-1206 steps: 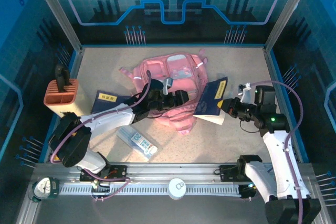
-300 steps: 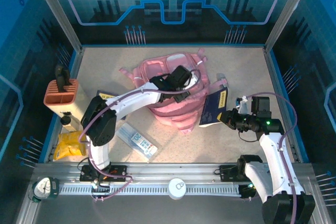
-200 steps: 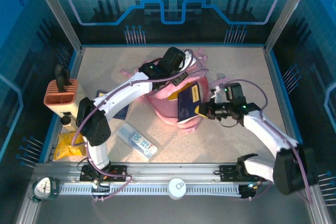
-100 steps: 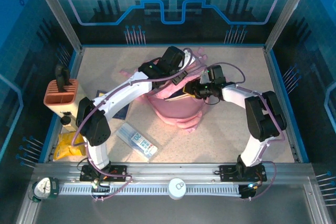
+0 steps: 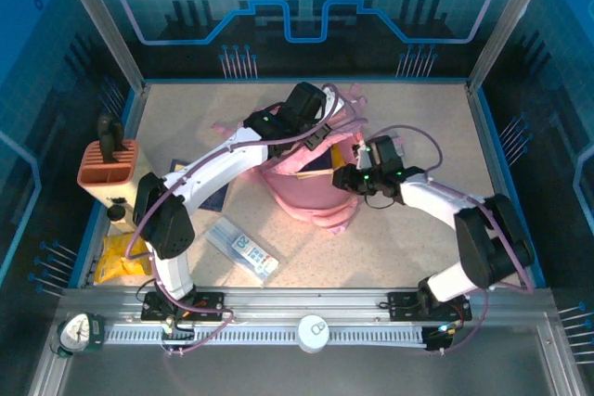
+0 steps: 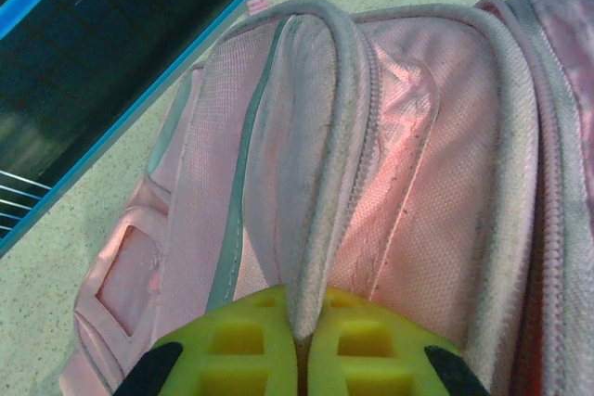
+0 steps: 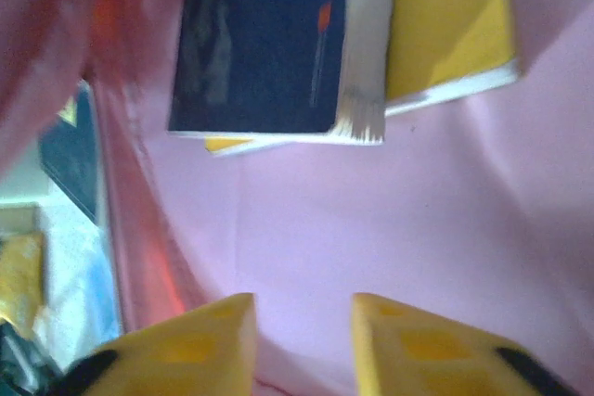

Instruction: Pack books, pencil case, and school supplies into a backpack

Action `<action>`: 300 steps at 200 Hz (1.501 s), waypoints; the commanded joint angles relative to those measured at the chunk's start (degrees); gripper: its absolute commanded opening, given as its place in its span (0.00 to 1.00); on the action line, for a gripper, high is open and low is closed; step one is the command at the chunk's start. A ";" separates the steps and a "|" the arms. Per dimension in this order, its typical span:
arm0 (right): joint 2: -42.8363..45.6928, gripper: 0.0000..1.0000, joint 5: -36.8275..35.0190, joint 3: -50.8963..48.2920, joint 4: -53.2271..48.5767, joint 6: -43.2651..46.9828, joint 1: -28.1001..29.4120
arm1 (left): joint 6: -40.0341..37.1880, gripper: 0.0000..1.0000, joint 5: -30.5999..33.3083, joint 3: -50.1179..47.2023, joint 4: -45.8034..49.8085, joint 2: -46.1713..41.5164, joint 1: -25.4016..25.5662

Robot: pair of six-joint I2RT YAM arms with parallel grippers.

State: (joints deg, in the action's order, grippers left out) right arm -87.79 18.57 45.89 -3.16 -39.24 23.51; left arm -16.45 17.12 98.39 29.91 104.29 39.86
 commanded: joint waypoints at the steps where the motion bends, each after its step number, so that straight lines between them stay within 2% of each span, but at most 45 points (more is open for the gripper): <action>1: -4.71 0.17 -2.83 2.11 4.60 -1.66 3.51 | 1.59 0.00 0.35 1.52 -6.52 -3.52 -0.14; 26: -9.92 0.05 -4.40 4.13 12.90 -5.34 2.55 | 2.31 0.00 0.08 1.45 -6.28 -3.64 -0.18; 50: -13.53 0.05 -10.24 8.46 15.13 -4.93 1.27 | 2.79 0.00 -0.10 1.52 -6.01 -3.37 -0.25; 72: -13.64 0.05 -10.53 8.62 16.96 -4.98 -0.04 | 3.78 0.00 -0.53 0.98 -5.71 -3.22 -0.24; 110: -4.32 0.10 -8.84 0.98 15.21 -0.92 0.96 | 5.36 0.00 -0.03 0.62 -5.46 -2.86 -0.39; 145: 11.18 0.21 -9.84 -6.56 6.83 2.19 1.90 | 8.80 0.00 -2.96 -0.73 -5.21 -2.85 -0.31; 159: 18.09 0.27 -11.71 -7.98 0.40 3.82 2.34 | 10.20 0.06 -3.90 -2.28 -4.85 -3.27 -0.31; 173: 23.00 0.31 -13.34 -8.03 -5.57 5.38 2.51 | 12.97 0.19 -4.72 -3.54 -3.51 -3.70 -0.35; 189: 26.78 0.34 -14.68 -7.61 -12.30 6.85 2.59 | 17.58 0.25 -8.65 -4.87 -1.02 -5.01 -0.31; 204: 30.25 0.36 -15.23 -7.80 -15.57 7.50 2.77 | 21.36 0.35 -13.08 -8.10 -1.53 -7.89 -0.34; 217: 32.24 0.40 -14.63 -7.98 -17.09 7.65 2.86 | 24.54 0.43 -13.53 -12.34 -2.47 -11.46 -0.37; 239: 31.80 0.44 -11.04 -7.13 -19.27 8.91 3.03 | 29.32 0.51 -12.58 -21.17 -5.36 -18.74 -0.51; 262: 29.46 0.47 -8.11 -6.46 -18.81 9.05 5.74 | 33.67 0.61 -7.57 -28.87 -4.23 -24.37 -2.25; 285: 26.51 0.54 -8.85 -4.69 -18.04 8.21 11.55 | 39.12 0.67 -5.57 -34.59 -0.67 -27.33 -7.72; 300: 24.19 0.58 -9.95 -3.05 -17.21 8.26 15.56 | 41.11 0.68 -5.17 -37.99 0.18 -28.25 -11.77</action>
State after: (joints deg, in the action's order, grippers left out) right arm -60.95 8.16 39.13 -20.16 -31.35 33.87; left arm 17.65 8.95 65.41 26.89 77.19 33.56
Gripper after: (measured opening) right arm 0.557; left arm 0.675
